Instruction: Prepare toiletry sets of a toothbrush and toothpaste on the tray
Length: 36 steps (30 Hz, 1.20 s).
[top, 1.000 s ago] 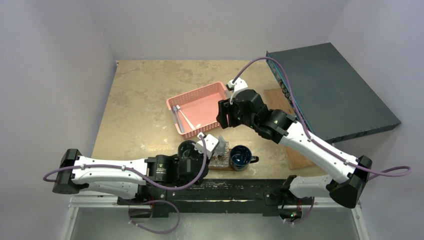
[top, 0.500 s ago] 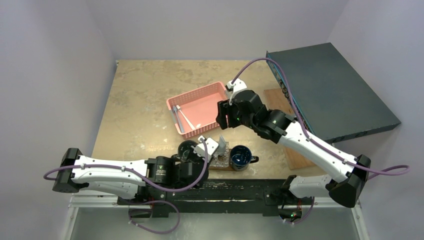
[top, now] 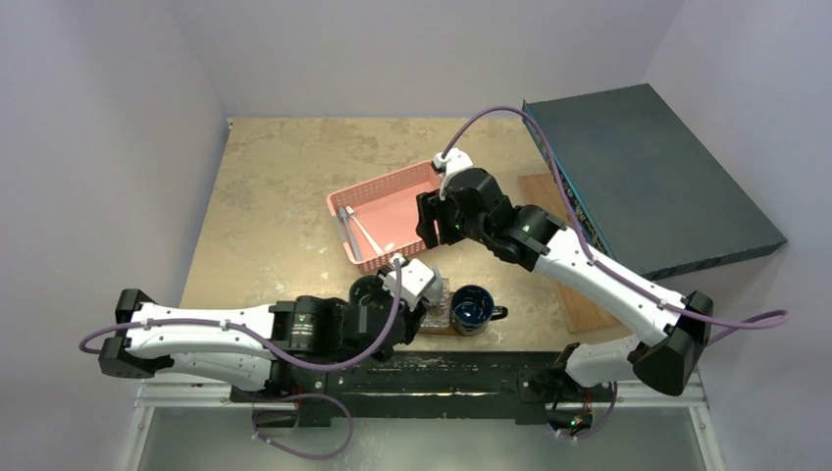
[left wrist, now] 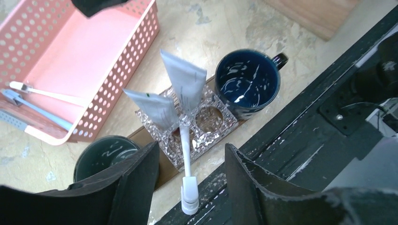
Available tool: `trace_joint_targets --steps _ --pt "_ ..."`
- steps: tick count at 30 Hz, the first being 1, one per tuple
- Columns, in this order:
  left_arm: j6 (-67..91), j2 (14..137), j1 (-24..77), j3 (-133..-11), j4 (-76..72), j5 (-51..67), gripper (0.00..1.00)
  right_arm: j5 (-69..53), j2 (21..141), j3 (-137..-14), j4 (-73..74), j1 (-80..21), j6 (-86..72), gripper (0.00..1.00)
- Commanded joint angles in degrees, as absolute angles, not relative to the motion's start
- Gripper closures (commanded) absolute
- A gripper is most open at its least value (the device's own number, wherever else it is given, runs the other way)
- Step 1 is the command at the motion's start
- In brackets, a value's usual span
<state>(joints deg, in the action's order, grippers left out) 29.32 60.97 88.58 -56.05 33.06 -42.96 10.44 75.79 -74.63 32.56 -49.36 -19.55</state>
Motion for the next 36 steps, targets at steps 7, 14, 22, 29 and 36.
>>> trace_joint_targets --steps 7,14,22,29,36 --pt "23.12 58.23 80.75 -64.99 35.97 -32.44 0.48 6.2 82.52 -83.79 33.34 -49.0 -16.03 0.35" --pt "22.36 57.27 70.61 -68.18 39.8 -25.33 0.48 1.11 90.31 -90.65 35.03 -49.04 -14.53 0.35" --pt "20.55 57.13 56.85 -71.66 46.05 -17.75 0.49 0.18 101.94 -99.77 38.08 -49.04 -13.87 0.35" --pt "18.6 53.68 42.97 -69.56 46.59 -12.72 0.49 0.18 111.07 -106.29 39.7 -49.04 -13.75 0.35" --pt "17.93 50.77 31.02 -63.71 44.22 -7.85 0.5 0.18 119.63 -113.46 41.71 -49.04 -13.19 0.35"
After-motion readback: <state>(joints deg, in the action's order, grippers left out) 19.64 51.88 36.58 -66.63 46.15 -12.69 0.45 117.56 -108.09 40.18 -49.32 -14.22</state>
